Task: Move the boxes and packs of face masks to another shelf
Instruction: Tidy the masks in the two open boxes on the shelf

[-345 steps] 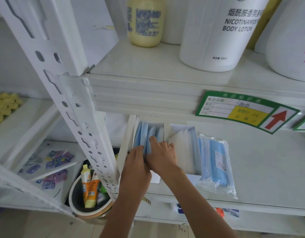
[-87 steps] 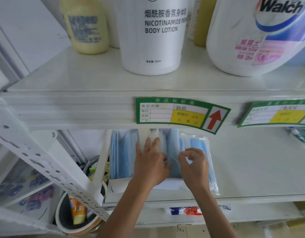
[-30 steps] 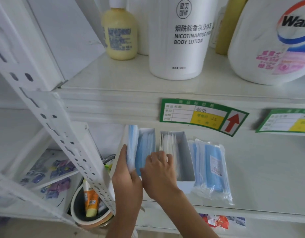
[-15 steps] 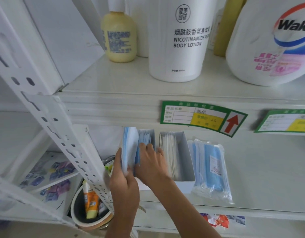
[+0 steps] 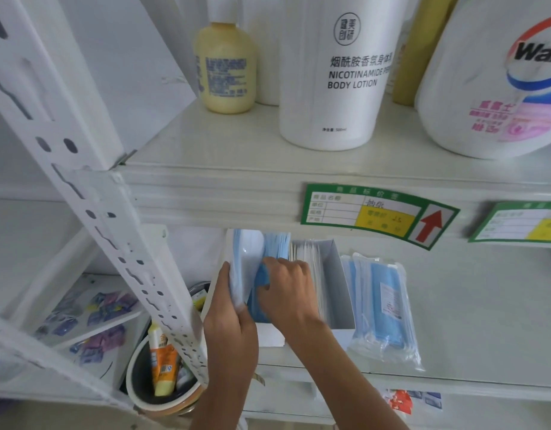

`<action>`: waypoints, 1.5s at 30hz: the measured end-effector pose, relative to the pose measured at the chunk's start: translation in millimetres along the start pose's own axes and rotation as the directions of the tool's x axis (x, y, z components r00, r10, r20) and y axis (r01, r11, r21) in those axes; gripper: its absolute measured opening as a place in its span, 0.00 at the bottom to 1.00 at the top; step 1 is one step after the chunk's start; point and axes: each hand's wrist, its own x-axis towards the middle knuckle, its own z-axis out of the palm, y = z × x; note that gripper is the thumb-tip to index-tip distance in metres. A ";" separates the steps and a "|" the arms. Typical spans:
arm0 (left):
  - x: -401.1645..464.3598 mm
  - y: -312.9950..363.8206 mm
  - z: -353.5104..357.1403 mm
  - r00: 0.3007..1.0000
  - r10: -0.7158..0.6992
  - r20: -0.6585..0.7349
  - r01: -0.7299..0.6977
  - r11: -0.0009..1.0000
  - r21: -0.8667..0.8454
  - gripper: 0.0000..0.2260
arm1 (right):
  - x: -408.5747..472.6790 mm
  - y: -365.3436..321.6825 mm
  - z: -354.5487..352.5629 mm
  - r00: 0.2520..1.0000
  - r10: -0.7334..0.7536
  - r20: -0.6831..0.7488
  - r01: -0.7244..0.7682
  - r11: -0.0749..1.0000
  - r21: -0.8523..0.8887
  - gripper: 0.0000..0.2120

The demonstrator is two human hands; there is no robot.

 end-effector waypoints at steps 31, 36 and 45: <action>-2.5 8.8 4.2 0.996 0.009 0.087 -0.011 1.000 0.028 0.26 | -8.7 8.7 -7.5 0.984 0.168 0.058 -0.173 0.979 0.104 0.14; 2.6 4.7 -3.3 0.977 0.089 0.192 -0.126 0.973 0.192 0.30 | -8.9 9.1 -8.0 0.987 0.152 0.043 -0.155 0.986 0.069 0.13; 5.6 23.7 14.9 0.951 0.013 0.308 0.012 0.997 -0.077 0.25 | -15.4 10.3 -10.8 0.998 0.065 0.016 -0.066 0.996 0.062 0.13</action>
